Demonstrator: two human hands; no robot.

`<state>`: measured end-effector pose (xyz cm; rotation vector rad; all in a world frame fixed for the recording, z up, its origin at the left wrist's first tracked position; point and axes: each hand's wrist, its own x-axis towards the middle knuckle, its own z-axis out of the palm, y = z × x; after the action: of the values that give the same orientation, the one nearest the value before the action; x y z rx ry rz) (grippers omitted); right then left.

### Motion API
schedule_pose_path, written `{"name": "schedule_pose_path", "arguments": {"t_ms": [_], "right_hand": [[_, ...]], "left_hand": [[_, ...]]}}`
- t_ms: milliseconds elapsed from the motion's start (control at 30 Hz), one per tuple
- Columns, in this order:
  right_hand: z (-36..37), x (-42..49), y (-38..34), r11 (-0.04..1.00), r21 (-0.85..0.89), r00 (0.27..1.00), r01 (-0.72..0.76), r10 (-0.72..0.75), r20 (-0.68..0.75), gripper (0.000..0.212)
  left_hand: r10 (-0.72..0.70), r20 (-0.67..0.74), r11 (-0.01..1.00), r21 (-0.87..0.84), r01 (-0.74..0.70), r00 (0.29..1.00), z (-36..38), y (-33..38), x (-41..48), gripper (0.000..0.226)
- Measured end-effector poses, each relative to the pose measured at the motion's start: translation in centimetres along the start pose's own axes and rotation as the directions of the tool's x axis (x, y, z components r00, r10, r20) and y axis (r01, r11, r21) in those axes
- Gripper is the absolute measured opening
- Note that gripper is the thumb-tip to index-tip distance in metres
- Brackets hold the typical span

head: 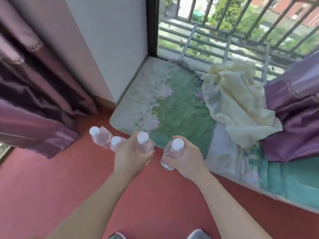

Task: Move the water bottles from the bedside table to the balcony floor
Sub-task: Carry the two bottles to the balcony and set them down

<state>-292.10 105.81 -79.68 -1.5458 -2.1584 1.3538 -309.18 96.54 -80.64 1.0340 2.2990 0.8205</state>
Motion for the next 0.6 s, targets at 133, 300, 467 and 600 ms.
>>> {"name": "schedule_pose_path", "arguments": {"t_ms": [133, 300, 467, 600], "right_hand": [[3.0, 1.1, 1.9, 0.999, 0.034, 0.999, -0.010, 0.009, 0.035, 0.053], [5.1, 2.3, 3.3, 0.999, 0.029, 0.995, -0.031, 0.028, 0.094, 0.061], [6.9, 3.6, 4.7, 0.998, 0.041, 0.993, -0.051, 0.046, 0.112, 0.067], [7.9, 4.0, 5.0, 0.995, 0.070, 0.993, -0.066, 0.059, 0.100, 0.067]], "left_hand": [[-0.001, 0.006, 0.999, -0.032, 0.001, 1.000, 1.6, -2.6, 0.5, 0.051], [0.002, 0.072, 0.995, -0.103, 0.006, 0.997, 3.3, -5.8, 0.1, 0.051], [-0.002, 0.103, 0.985, -0.172, 0.020, 0.995, 4.7, -7.4, -0.3, 0.045], [0.056, 0.112, 0.984, -0.175, -0.035, 0.992, 5.0, -7.3, 0.2, 0.034]]}}
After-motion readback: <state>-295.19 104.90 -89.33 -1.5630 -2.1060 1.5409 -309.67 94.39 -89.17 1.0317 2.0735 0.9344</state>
